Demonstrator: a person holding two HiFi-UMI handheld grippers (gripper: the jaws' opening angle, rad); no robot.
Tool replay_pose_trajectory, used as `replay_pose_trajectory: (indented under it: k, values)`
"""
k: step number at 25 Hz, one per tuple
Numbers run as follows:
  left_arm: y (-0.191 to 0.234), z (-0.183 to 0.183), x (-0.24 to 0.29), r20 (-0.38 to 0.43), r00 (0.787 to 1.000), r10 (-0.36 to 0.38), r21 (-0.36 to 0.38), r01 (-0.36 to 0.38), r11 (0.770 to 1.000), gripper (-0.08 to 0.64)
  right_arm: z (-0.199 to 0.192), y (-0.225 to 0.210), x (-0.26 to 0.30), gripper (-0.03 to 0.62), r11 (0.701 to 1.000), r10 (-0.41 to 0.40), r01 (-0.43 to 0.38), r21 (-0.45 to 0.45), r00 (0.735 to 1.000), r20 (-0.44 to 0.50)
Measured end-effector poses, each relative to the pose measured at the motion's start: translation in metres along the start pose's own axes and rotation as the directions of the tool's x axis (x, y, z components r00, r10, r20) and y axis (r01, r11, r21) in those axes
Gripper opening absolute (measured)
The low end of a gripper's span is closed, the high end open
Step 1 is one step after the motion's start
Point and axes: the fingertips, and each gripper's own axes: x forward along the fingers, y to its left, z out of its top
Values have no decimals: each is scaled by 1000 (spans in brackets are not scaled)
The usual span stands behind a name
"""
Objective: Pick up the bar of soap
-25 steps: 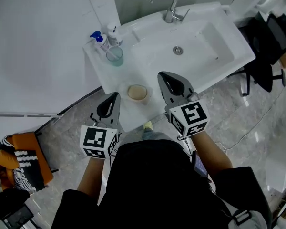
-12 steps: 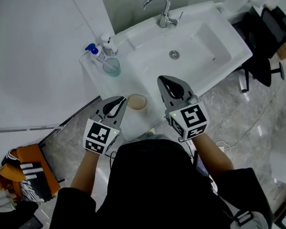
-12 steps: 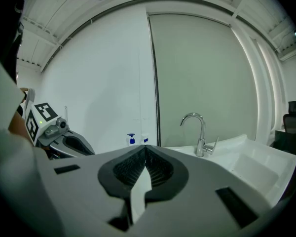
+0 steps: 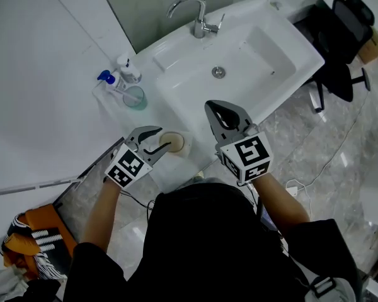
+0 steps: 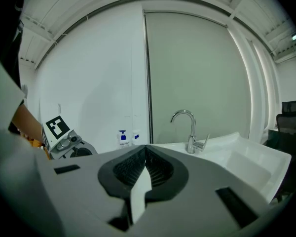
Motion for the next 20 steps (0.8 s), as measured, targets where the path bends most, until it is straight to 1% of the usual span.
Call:
replay_pose_trajectory:
  k: [1,3,5,7,10,13,16,20]
  values:
    - [-4,-3,3,-12,999,-38,32,38,999,189,-1,-2,-1,5,1000,-2,2,1,1000,-1]
    - [-10,-13,10,-55,995,-88,91,93,992,190,-2,-6,-3,5,1000,-6,6,-2,1000,-5]
    - [-13,-22,16,-98,988,-117,117,129,985,190,-4,-9,-4,5,1000,-12,12,-1,1000,-9]
    - [-17,-28,22,-125,981,-148,131,164,978,192,-5,-12,-6,5,1000,-18,18,2,1000,-9]
    - [-23,-33,28,-153,968,-197,150,219,964,224,-7,-13,-8,5,1000,-23,23,7,1000,-13]
    - [-25,-37,33,-170,955,-243,157,269,950,225,-9,-14,-10,5,1000,-26,26,8,1000,-15]
    - [-26,-38,34,-175,945,-278,157,305,939,225,-10,-15,-12,5,999,-29,29,12,999,-18]
    - [-26,-45,36,-200,929,-311,156,343,926,225,-12,-17,-14,5,999,-36,36,15,999,-20]
